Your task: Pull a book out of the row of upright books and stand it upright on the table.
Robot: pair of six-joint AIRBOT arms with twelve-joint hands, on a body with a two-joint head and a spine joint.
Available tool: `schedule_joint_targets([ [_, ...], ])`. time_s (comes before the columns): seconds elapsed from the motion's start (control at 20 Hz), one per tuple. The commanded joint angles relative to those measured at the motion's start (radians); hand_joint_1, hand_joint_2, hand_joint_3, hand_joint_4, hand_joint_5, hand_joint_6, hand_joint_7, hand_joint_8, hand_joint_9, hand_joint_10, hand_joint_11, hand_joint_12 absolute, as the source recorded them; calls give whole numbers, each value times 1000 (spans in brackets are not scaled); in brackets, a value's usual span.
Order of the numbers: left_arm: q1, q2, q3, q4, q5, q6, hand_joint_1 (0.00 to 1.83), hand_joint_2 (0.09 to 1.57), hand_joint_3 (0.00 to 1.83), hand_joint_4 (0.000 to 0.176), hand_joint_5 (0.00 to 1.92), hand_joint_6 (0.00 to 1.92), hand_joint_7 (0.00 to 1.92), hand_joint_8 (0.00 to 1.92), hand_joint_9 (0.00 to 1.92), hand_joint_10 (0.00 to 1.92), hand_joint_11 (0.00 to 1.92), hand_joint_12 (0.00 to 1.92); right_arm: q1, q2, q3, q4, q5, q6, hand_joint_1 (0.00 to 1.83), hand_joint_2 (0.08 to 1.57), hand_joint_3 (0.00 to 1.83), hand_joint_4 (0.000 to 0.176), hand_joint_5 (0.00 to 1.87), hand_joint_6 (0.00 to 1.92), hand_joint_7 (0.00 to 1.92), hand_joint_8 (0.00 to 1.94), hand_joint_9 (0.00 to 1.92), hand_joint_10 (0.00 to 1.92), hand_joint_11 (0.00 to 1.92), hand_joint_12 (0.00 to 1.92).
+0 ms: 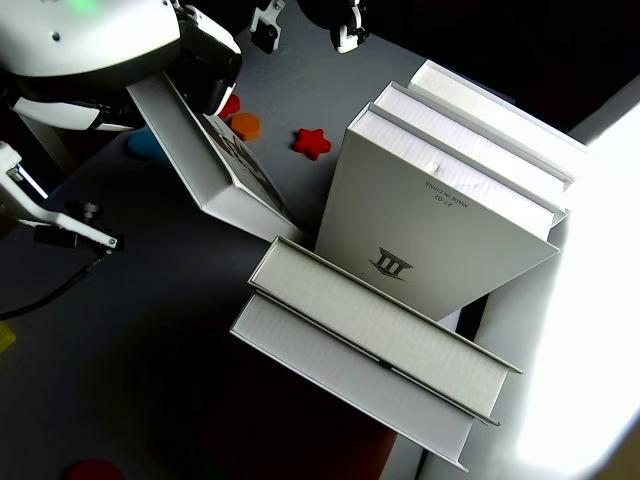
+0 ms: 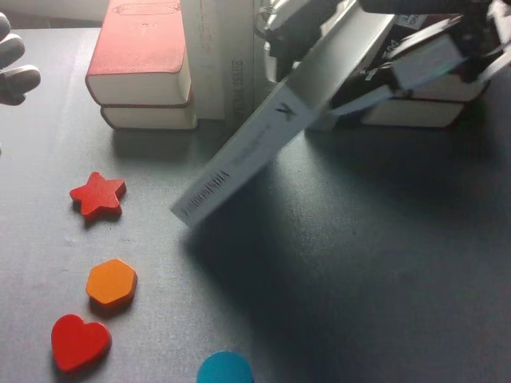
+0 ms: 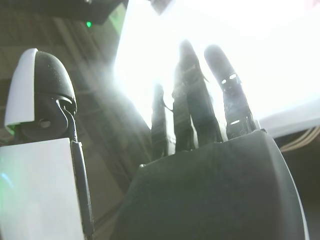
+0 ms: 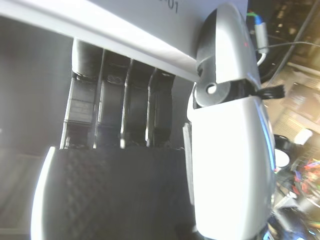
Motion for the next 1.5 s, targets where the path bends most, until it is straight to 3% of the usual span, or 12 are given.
schedule_joint_targets([
  [0.0,-9,-9,7,-35,-113,-11,1003,954,2,71,394,15,377,4,550,4,0,1332,-27,-24,26,23,-23,-3,991,1007,0,98,161,197,161,235,198,235,131,332],
  [0.05,-9,-9,8,-40,-113,-11,993,973,8,66,395,12,368,1,547,2,0,1350,-59,-43,46,23,-31,-3,765,1026,0,175,0,1,0,1,1,1,0,2],
  [0.15,3,-6,6,-59,-113,-11,967,1000,17,50,359,1,363,3,545,4,21,1362,-95,-57,54,25,-49,-4,872,933,0,172,0,0,0,0,0,0,0,0],
  [0.45,6,-5,-5,-61,-113,-11,940,1000,4,26,370,5,431,4,584,11,62,1364,-136,-55,44,59,-34,-4,921,792,0,35,0,0,0,0,0,0,0,0],
  [0.65,9,-20,-7,-60,-113,-11,964,1007,2,32,378,5,400,3,566,4,15,1363,-177,-11,-2,63,17,56,848,749,0,133,0,0,0,0,0,0,0,0],
  [0.7,10,-21,-9,-61,-113,-11,960,1019,7,28,371,2,393,1,556,0,2,1368,-190,12,-22,58,32,81,811,762,0,116,0,0,0,0,0,0,0,0],
  [0.9,30,-20,-23,-75,-113,-11,948,1014,4,55,347,0,359,0,532,0,0,1380,-203,109,-110,76,42,79,746,762,0,83,0,0,0,0,0,0,67,34],
  [1.0,25,-21,-22,-77,-113,-11,912,986,0,62,284,0,339,1,513,2,50,1317,-208,166,-147,159,48,11,619,828,20,160,0,0,0,0,0,0,4,2],
  [1.1,8,-19,-18,-73,-113,-11,915,982,0,58,272,0,334,0,517,3,76,1321,-210,230,-169,286,59,-60,646,814,12,166,0,0,0,0,0,0,0,0],
  [1.15,-5,-16,-15,-72,-113,-11,921,958,0,86,248,0,325,0,534,8,85,1354,-210,259,-177,358,59,-122,589,873,0,97,0,0,0,0,0,0,0,392],
  [1.2,-21,-14,-11,-71,-113,-11,854,971,0,127,87,0,202,0,491,0,81,1268,-210,291,-184,437,60,-188,755,845,0,100,0,0,0,0,9,2,0,578],
  [1.45,-172,-25,31,-21,-113,-11,772,950,0,176,0,0,147,0,457,0,61,1130,-297,423,-226,895,229,-511,878,836,3,175,0,0,0,0,6,0,0,793],
])
